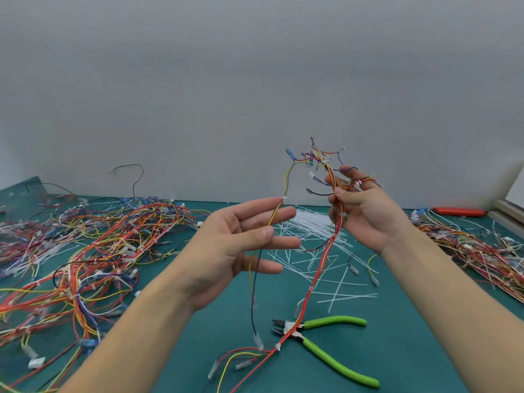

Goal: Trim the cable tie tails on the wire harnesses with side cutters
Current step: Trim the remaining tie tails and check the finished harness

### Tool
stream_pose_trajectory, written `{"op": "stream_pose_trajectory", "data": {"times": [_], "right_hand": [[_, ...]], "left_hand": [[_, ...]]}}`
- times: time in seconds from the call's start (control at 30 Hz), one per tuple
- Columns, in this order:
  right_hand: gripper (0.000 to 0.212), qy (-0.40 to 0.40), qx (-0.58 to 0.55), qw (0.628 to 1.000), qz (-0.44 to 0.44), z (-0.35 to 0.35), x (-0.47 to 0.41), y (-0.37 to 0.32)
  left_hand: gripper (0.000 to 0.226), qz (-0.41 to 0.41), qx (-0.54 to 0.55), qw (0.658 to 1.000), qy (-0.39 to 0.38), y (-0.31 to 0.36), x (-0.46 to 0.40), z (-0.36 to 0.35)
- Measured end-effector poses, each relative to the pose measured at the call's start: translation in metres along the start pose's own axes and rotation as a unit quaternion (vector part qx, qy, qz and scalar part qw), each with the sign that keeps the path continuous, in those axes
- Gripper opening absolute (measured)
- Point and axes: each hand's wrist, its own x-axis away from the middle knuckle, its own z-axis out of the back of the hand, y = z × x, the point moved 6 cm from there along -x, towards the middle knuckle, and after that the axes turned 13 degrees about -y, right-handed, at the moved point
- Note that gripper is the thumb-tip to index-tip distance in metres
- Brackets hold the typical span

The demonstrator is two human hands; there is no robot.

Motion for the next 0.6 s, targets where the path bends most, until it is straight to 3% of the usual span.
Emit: {"op": "stream_pose_trajectory", "data": {"times": [0.33, 0.6], "right_hand": [[0.046, 0.021, -0.003, 1.000, 0.017, -0.006, 0.004, 0.004], [0.037, -0.008, -0.087, 0.996, -0.002, -0.025, 0.012, 0.002]], "left_hand": [[0.043, 0.016, 0.084, 0.996, 0.026, -0.001, 0.007, -0.001], [0.025, 0.054, 0.028, 0.984, 0.166, -0.020, 0.016, 0.029]]}}
